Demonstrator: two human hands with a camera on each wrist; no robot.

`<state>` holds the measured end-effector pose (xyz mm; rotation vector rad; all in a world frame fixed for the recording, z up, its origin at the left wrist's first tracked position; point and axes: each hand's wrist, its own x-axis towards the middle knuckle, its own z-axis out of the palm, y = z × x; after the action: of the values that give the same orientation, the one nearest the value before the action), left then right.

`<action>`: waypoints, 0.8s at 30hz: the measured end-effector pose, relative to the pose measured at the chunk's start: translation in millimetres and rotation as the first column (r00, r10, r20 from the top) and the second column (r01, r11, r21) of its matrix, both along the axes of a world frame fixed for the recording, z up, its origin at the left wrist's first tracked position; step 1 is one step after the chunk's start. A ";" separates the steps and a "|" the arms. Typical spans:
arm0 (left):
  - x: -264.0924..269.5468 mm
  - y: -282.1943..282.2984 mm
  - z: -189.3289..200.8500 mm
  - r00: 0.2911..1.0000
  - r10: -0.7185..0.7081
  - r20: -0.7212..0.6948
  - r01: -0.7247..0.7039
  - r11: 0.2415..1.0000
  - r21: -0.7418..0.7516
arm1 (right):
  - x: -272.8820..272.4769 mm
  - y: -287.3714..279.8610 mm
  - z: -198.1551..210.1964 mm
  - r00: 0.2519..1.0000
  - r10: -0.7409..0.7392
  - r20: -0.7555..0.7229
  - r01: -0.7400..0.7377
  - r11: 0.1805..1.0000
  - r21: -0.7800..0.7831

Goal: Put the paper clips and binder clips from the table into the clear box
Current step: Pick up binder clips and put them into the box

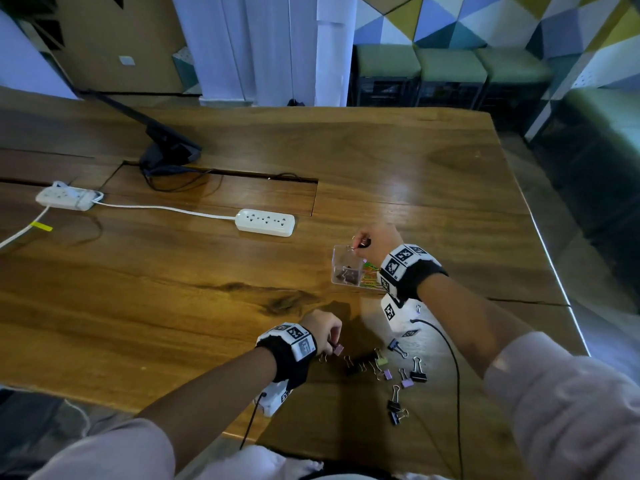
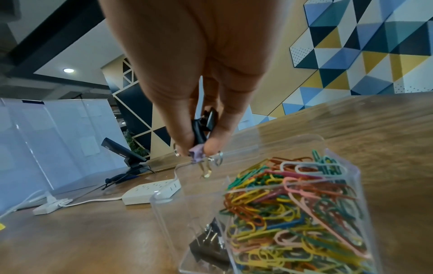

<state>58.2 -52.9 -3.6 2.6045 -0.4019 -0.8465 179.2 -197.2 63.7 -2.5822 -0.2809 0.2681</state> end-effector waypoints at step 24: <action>11.0 -14.1 9.6 0.990 -0.143 0.013 0.128 0.915 0.383 | -12.2 -8.6 -12.2 0.998 0.068 0.004 -0.068 0.997 0.033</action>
<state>69.2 -67.0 6.0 2.9845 -0.4748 -1.0053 167.1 -205.7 51.6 -2.5437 -0.3721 0.2822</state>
